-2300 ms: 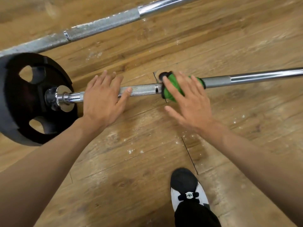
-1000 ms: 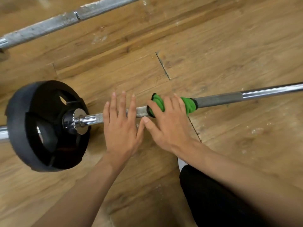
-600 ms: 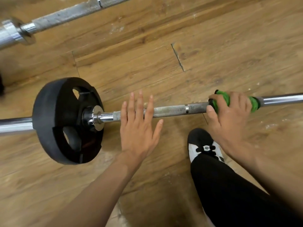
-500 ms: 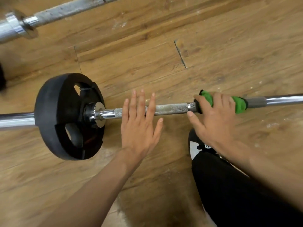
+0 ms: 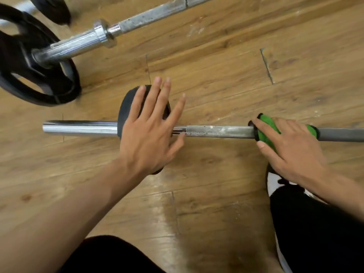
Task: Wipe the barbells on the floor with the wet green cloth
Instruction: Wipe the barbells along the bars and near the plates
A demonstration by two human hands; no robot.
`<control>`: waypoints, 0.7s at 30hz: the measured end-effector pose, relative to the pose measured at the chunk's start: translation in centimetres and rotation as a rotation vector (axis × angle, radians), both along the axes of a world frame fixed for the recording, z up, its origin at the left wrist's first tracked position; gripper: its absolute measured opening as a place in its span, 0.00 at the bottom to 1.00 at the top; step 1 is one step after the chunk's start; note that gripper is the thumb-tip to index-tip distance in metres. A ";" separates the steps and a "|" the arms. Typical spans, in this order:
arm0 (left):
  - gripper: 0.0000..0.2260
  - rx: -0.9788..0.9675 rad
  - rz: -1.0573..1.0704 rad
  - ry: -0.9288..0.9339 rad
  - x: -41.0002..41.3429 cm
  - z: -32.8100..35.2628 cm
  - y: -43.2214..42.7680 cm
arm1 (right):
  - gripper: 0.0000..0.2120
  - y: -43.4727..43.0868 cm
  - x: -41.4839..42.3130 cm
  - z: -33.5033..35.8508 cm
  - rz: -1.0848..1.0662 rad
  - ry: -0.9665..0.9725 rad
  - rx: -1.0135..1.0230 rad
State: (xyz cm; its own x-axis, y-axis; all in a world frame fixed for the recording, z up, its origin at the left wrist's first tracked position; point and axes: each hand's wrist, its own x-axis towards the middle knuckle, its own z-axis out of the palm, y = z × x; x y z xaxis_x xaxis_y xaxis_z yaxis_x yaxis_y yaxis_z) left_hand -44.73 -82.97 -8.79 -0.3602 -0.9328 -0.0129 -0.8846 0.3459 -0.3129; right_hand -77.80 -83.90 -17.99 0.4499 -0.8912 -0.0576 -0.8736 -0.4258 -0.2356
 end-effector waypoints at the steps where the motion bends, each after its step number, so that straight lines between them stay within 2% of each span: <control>1: 0.34 0.002 0.018 -0.007 1.1 0.5 -0.3 | 0.34 0.0 -1.0 0.2 -0.012 0.011 0.008; 5: 0.36 0.053 0.077 0.011 4.0 0.8 -1.3 | 0.39 0.2 0.1 0.6 -0.056 0.047 0.006; 10: 0.37 0.037 0.112 0.163 3.9 -0.2 -1.9 | 0.47 -0.4 7.9 0.6 0.020 0.063 0.012; 15: 0.37 0.047 0.127 0.220 3.9 -0.3 -1.8 | 0.48 -0.9 16.4 0.8 0.138 0.089 0.054; 18: 0.37 0.048 0.139 0.232 3.8 -0.2 -1.8 | 0.44 -1.8 14.7 0.8 0.226 0.053 0.063; 21: 0.37 0.055 0.134 0.232 3.8 -0.2 -1.5 | 0.40 -1.6 8.8 0.4 0.210 0.058 0.045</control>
State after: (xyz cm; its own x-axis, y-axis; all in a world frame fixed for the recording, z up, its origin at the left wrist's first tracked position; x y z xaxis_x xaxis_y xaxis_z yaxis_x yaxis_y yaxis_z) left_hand -40.97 -84.47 -9.00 -0.2329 -0.9725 0.0032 -0.9694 0.2319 -0.0802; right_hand -68.98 -85.50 -17.55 0.6204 -0.7740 -0.1264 -0.7793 -0.5902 -0.2107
